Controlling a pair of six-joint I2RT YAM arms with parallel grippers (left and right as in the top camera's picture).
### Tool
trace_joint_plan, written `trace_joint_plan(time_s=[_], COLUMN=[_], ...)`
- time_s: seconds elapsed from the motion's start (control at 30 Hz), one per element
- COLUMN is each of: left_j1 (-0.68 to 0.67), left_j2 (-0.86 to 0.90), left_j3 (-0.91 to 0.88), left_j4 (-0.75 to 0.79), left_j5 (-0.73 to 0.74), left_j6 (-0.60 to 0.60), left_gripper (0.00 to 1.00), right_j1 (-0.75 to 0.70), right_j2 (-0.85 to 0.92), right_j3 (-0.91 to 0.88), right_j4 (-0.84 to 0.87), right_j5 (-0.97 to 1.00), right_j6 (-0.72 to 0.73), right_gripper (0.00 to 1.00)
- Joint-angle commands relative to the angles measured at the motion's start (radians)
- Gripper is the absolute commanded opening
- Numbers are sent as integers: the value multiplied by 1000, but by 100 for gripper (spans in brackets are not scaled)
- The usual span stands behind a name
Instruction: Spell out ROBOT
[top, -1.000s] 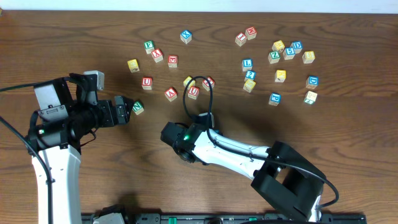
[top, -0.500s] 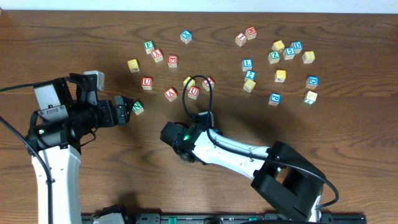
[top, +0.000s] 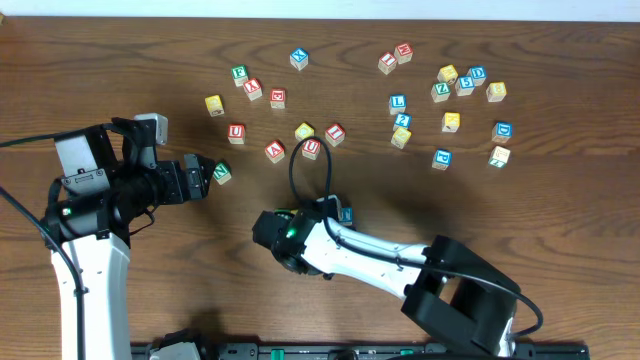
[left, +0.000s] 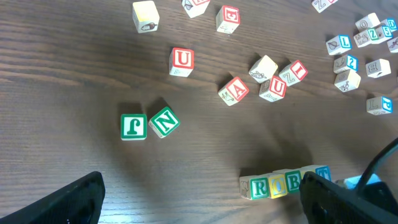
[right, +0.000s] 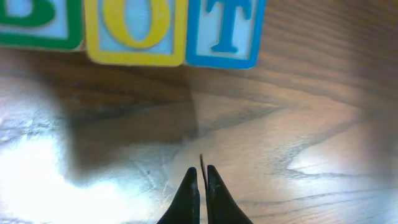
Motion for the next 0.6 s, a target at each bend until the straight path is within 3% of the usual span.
trace_joint_plan(time_s=[0.0, 0.23, 0.43, 0.57], left_j1=[5, 5, 5, 5], left_j2=[-2, -2, -2, -2], left_j3=[18, 18, 18, 18], left_j4=[0, 0, 0, 0], left_j5=[5, 5, 5, 5], left_j6=[6, 6, 6, 6], left_gripper=[98, 98, 98, 98], right_j1=[-29, -136, -388, -569], right_j2=[-31, -184, -260, -265], right_j3=[55, 188, 188, 188], right_j4=[-43, -116, -154, -130], right_j5=[78, 203, 254, 255], right_j6=[42, 27, -35, -123], right_gripper=[1, 1, 1, 13])
